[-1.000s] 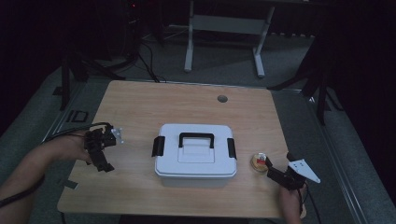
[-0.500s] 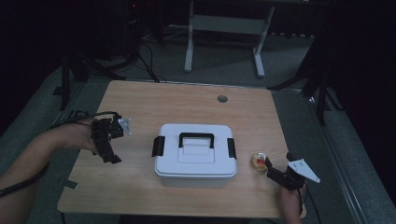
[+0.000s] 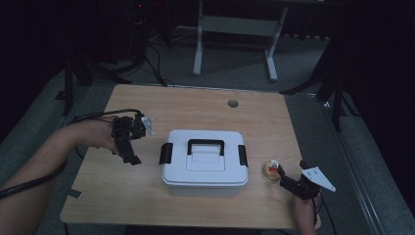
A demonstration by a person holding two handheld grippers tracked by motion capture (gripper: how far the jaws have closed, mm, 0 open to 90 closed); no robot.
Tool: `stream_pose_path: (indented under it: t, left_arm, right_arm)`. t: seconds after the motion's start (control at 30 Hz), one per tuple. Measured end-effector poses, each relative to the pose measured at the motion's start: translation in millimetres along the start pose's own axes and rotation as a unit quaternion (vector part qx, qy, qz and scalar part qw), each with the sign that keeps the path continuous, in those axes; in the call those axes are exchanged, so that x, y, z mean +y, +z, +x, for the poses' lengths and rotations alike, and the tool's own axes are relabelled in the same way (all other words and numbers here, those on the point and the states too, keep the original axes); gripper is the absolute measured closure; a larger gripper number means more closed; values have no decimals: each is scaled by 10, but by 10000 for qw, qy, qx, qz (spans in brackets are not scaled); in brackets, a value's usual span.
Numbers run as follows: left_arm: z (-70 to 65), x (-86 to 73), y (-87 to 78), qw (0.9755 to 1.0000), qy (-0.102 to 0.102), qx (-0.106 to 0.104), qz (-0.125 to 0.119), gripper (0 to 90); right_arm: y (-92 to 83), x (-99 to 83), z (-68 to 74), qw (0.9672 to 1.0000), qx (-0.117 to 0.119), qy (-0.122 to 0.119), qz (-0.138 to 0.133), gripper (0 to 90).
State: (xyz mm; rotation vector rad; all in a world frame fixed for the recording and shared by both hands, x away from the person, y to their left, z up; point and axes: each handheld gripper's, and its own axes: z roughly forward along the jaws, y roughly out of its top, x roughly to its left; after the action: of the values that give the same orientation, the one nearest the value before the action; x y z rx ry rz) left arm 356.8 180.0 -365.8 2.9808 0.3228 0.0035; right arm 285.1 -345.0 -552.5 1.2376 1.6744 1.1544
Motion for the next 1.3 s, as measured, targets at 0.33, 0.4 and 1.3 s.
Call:
stream_pose_path:
  t: [0.33,0.4,1.3]
  left_arm:
    - [22,390,1,9996,247,-149,-41,106]
    - [33,455,15,9994,306,-156,-28,106]
    - [90,1166,210,9958,751,-513,124,137]
  right_arm:
    - [0,1,3,10000,15,-7,10,113]
    - [0,0,2,10000,20,-10,5,113]
    - [-5,-2,-4,10000,85,12,7,113]
